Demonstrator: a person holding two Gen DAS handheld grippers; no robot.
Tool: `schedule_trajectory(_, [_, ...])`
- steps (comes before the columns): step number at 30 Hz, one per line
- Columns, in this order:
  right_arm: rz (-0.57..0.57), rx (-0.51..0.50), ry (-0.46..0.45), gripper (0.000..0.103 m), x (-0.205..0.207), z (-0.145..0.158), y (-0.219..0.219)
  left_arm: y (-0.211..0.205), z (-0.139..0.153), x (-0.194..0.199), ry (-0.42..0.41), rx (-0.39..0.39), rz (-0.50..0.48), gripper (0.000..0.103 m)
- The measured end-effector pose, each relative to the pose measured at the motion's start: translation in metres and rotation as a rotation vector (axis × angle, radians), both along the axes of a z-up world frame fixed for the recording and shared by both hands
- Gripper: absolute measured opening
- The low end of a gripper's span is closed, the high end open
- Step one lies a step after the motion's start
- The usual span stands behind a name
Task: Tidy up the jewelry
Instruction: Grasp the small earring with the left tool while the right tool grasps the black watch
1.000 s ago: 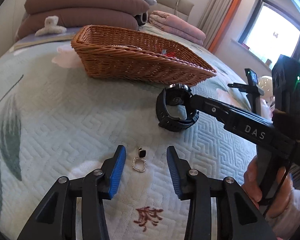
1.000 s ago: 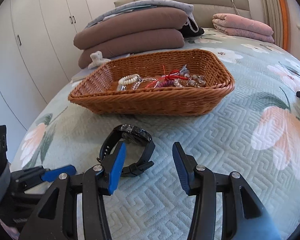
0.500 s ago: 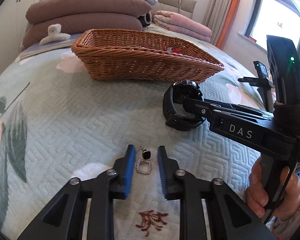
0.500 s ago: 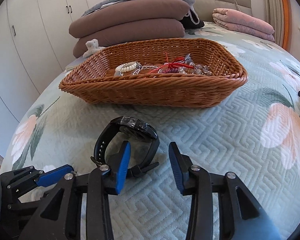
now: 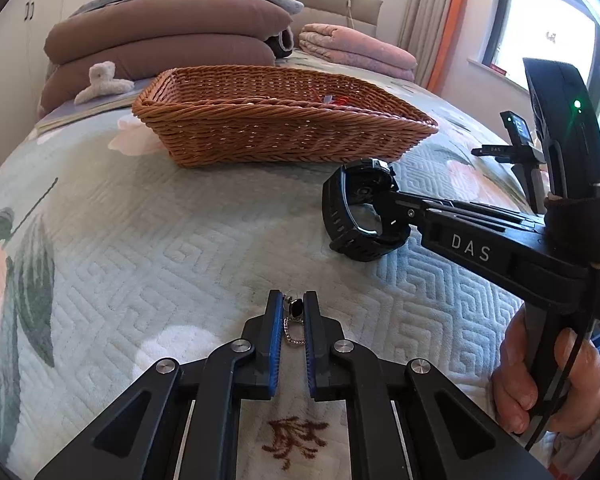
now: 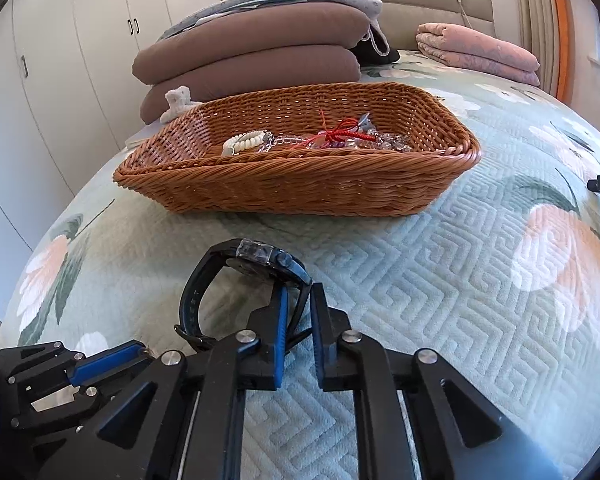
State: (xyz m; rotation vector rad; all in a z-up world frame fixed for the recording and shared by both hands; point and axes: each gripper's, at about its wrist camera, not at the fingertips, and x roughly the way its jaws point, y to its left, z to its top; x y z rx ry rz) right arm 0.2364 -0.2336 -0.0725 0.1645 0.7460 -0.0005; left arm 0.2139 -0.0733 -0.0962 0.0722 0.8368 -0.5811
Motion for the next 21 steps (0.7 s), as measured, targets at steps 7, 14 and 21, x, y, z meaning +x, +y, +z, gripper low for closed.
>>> schedule_trajectory(7, [-0.001, 0.035, 0.014, 0.012, 0.002, -0.001, -0.006, 0.000, 0.001, -0.001, -0.005, -0.007, -0.014, 0.009])
schedule_trajectory(14, [-0.004, 0.101, 0.061, 0.014, 0.015, 0.001, -0.010, 0.001, 0.001, -0.001, -0.004, -0.012, -0.016, 0.009])
schedule_trajectory(21, [0.002, 0.088, 0.023, 0.013, 0.010, 0.006, -0.005, 0.004, 0.004, -0.002, -0.012, -0.028, -0.005, 0.009])
